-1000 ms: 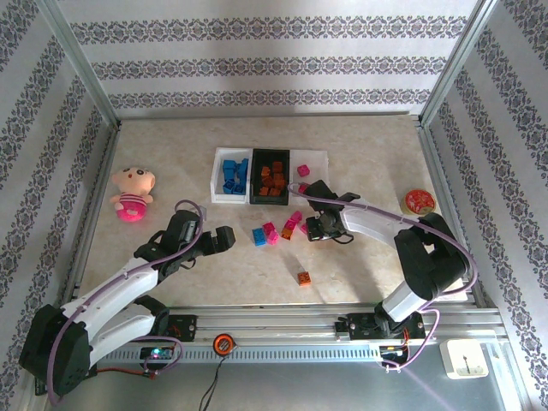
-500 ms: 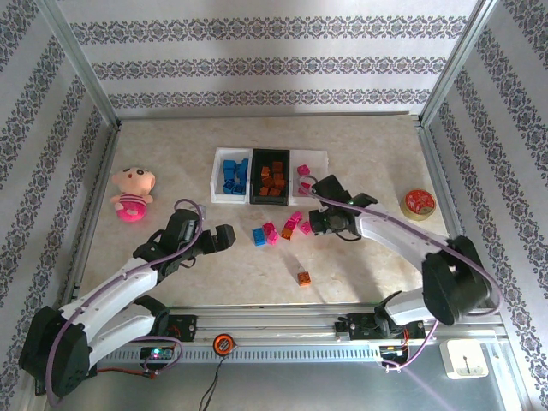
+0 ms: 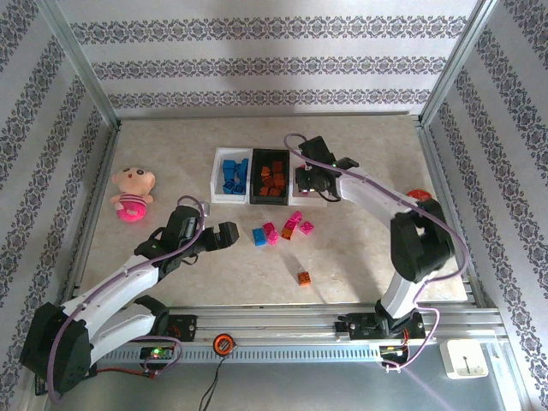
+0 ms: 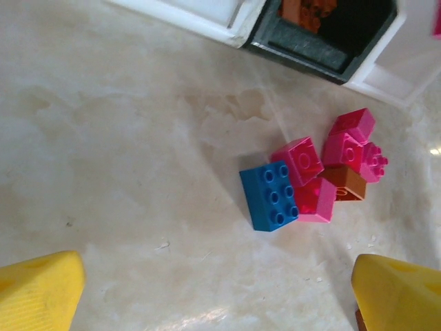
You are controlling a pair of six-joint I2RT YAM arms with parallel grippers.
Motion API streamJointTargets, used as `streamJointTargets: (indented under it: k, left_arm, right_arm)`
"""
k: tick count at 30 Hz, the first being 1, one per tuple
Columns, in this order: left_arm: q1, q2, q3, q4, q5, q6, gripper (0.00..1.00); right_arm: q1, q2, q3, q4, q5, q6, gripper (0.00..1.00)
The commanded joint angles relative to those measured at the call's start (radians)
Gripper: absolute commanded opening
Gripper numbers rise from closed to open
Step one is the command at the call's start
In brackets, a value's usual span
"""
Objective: Sort the legos into containers by color
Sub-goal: Place the lego in the container, then pick up the lego from the center of the table.
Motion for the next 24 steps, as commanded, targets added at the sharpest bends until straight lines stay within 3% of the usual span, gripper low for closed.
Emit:
streamJointTargets:
  k: [1, 3, 6, 8, 12, 15, 18, 24]
  left_arm:
    - [-0.001, 0.012, 0.051, -0.009, 0.022, 0.048, 0.97]
    - [-0.001, 0.027, 0.067, -0.009, 0.031, 0.062, 0.96]
    - [-0.005, 0.070, 0.102, -0.010, 0.054, 0.088, 0.92]
    - [-0.025, 0.115, 0.138, -0.012, 0.065, 0.115, 0.91]
    - [-0.152, 0.228, 0.259, -0.079, -0.037, 0.210, 0.89]
    - [-0.238, 0.341, 0.352, -0.120, -0.092, 0.265, 0.80]
    - [-0.285, 0.445, 0.405, -0.130, -0.106, 0.289, 0.71]
    - [-0.364, 0.601, 0.472, -0.141, -0.163, 0.321, 0.62]
  right_arm:
    - [-0.014, 0.071, 0.079, 0.005, 0.044, 0.030, 0.19]
    - [-0.021, 0.107, 0.106, 0.003, 0.042, 0.041, 0.26]
    - [-0.031, 0.137, 0.125, 0.006, 0.021, 0.055, 0.49]
    - [-0.032, 0.125, 0.113, 0.016, 0.007, 0.058, 0.55]
    - [-0.033, 0.031, 0.016, 0.066, -0.010, 0.079, 0.59]
    - [-0.033, -0.061, -0.082, 0.098, -0.015, 0.090, 0.59]
    - [-0.034, -0.148, -0.170, 0.110, -0.012, 0.092, 0.59]
    - [-0.068, -0.282, -0.319, 0.121, -0.025, 0.099, 0.60]
